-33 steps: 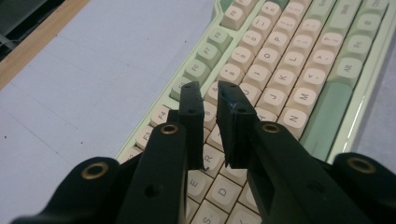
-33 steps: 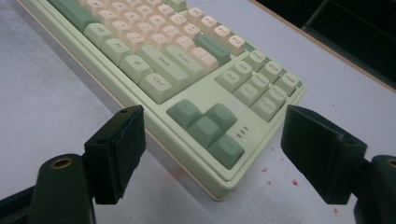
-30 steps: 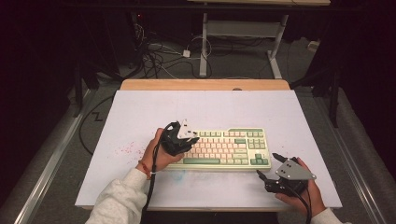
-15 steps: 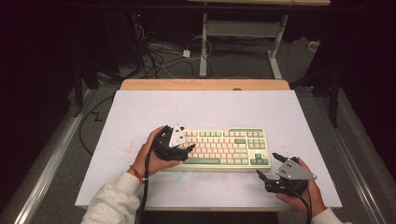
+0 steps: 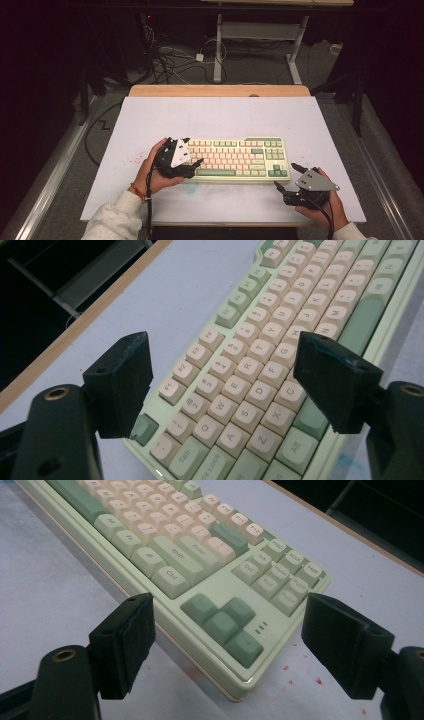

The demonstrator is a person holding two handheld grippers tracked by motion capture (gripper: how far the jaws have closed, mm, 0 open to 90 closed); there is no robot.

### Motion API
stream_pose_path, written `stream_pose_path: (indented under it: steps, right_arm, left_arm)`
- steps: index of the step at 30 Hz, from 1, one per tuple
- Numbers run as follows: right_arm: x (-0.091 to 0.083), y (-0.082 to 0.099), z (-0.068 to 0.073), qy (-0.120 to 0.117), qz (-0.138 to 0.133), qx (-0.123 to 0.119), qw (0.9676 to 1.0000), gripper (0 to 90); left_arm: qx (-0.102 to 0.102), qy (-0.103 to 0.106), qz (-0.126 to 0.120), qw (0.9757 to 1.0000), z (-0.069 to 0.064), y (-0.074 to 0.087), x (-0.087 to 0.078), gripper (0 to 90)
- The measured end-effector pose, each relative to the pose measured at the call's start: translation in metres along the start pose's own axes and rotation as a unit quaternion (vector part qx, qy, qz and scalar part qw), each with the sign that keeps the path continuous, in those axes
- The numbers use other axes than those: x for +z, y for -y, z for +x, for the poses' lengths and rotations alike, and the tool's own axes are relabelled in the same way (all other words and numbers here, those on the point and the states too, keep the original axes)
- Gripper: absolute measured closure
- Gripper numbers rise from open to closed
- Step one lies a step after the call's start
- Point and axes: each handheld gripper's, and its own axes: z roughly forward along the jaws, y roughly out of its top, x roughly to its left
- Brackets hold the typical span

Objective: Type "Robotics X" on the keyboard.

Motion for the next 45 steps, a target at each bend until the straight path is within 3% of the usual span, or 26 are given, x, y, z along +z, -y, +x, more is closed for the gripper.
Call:
stream_pose_path:
  steps: [4,6,19,33,45]
  right_arm:
    - [0.0,-0.001,0.0,0.003,-0.004,-0.001,1.0,21.5]
    - [-0.001,-0.001,0.0,0.002,-0.005,-0.001,1.0,21.5]
    - [0.0,-0.001,0.001,0.004,-0.003,0.001,1.0,21.6]
    - [0.003,-0.001,0.002,0.006,-0.002,0.001,1.0,21.9]
    - [0.0,-0.003,-0.001,0.011,-0.006,0.007,0.9999,24.9]
  left_arm:
    - [0.005,-0.017,0.012,0.9998,-0.001,0.004,-0.004,23.0]
    - [0.006,-0.02,0.007,0.9998,-0.002,0.006,-0.006,22.8]
    - [0.001,-0.026,0.001,0.9997,0.001,0.021,-0.02,22.0]
    - [-0.002,-0.039,0.022,0.999,0.0,0.044,-0.029,21.4]
    - [-0.033,-0.041,0.036,0.9979,-0.004,0.067,-0.031,21.2]
